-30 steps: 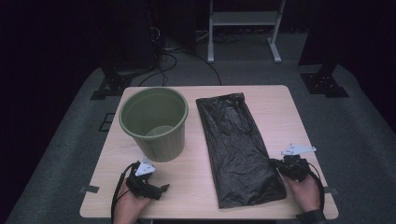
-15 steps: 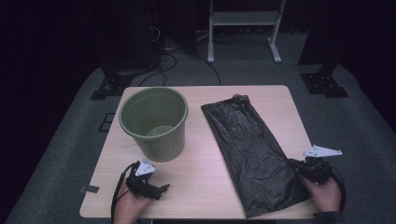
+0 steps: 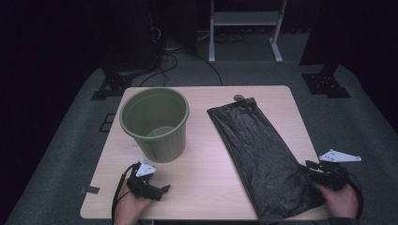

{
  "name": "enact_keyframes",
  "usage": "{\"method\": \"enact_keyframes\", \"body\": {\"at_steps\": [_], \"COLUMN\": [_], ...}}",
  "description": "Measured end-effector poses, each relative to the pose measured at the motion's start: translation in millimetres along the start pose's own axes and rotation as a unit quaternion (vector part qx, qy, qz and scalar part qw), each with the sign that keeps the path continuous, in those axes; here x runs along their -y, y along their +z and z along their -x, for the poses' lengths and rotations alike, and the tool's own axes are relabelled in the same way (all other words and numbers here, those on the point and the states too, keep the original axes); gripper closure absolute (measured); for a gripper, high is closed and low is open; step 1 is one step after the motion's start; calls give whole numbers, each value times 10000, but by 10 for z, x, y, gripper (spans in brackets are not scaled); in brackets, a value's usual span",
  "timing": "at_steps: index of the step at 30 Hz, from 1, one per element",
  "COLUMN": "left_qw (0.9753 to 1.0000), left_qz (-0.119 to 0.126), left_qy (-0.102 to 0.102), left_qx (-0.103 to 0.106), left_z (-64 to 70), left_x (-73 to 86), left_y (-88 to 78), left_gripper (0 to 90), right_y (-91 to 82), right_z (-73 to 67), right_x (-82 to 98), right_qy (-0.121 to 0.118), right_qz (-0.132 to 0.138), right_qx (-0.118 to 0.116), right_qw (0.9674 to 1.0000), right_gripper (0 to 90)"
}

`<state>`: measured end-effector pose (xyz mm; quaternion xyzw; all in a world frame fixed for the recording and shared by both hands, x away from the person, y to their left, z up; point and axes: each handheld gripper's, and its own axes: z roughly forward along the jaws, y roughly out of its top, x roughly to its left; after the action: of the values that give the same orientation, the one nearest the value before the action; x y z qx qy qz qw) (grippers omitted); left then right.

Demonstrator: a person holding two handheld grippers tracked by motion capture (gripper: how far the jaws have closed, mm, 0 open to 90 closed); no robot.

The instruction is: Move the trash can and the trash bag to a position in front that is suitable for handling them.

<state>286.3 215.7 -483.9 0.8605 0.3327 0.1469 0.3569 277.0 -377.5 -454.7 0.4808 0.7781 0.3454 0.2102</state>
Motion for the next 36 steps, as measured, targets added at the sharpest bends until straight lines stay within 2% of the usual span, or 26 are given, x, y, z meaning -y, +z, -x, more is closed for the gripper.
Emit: {"method": "enact_keyframes", "body": {"at_steps": [3, 6, 8, 11, 12, 15, 18, 24, 29, 32, 33, 36], "left_qw": [10000, 10000, 10000, 10000, 10000, 10000, 10000, 10000, 10000, 10000, 10000, 10000], "left_qz": [0, 0, 1, 1, 0, 0, 0, 1, -1, 2, 1, 2], "left_qy": [-1, -1, -2, -1, -1, -1, 0, -2, -1, -1, -1, -2], "left_qx": [-1, -1, -1, -1, -1, -1, -1, -1, -1, -1, -2, -1], "left_z": [0, 0, 0, 0, 0, 0, 0, 0, 0, 1, 1, 1], "left_x": [0, 0, 0, 0, 0, 0, 0, 0, 0, 0, 0, 0], "left_y": [0, 0, 0, 0, 0, 0, 0, 0, 0, 0, 0, 0], "left_gripper": [0, 0, 0, 0, 0, 0, 0, 0, 0, 0, 0, 0], "right_y": [17, 50, 142, 208, 286, 375, 584, 784, 911, 913, 898, 877], "right_z": [-87, -150, -263, -323, -378, -443, -546, -614, -664, -673, -676, -686], "right_x": [-98, -161, -293, -378, -455, -516, -566, -602, -590, -585, -582, -574], "right_qy": [-28, -72, -157, -173, -198, -284, -412, -441, -587, -634, -633, -644], "right_qz": [17, 14, 10, 17, 11, -70, -254, -456, -684, -676, -638, -578], "right_qx": [-132, -237, -392, -486, -619, -676, -722, -764, -697, -648, -652, -691], "right_qw": [9999, 9997, 9991, 9987, 9979, 9973, 9962, 9951, 9935, 9936, 9938, 9939], "right_gripper": [530, 501, 441, 404, 360, 331, 284, 266, 272, 305, 391, 550]}}
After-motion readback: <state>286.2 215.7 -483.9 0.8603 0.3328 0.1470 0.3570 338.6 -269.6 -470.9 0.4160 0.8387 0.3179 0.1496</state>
